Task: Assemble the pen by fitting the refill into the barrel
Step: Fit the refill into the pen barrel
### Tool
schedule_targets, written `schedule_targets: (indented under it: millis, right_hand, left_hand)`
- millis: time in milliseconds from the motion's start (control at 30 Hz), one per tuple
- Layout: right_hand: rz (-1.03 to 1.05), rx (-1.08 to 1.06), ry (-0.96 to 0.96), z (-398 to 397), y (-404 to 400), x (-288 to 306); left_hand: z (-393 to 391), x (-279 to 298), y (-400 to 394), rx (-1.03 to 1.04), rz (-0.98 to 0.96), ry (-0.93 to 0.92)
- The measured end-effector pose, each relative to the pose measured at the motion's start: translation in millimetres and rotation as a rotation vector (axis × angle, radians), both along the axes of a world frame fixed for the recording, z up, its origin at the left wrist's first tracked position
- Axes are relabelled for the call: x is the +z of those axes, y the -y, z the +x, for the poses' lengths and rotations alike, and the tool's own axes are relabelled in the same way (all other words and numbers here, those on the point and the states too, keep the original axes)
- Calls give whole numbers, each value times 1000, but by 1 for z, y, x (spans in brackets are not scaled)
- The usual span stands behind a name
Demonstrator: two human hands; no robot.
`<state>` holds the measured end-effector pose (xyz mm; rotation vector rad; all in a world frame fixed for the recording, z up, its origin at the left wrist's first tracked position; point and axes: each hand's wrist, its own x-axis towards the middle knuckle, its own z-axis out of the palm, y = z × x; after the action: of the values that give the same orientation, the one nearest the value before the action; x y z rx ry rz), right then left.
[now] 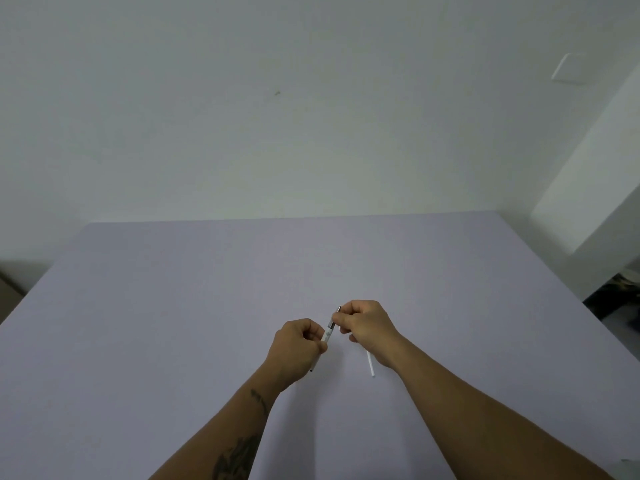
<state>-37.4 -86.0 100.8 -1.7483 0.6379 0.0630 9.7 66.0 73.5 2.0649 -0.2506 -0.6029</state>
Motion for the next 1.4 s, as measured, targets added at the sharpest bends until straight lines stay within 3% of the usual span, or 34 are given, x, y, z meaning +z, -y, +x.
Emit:
schedule_targets:
  millis: [433,833,1167,1400]
  right_hand:
    - [118,-71,37,4,13,-5]
    - [201,7,-11,13,10,-7]
    - [106,-15,-22,18,8,-9]
    - [169,23,-91,17,5,-7]
  left_hand:
    - [4,-2,14,28,-67,-28]
    - [12,-3,4,13,-131,-108]
    - [12,-1,-3,-30,-145,-183]
    - [12,2,-9,-45,-126,-192]
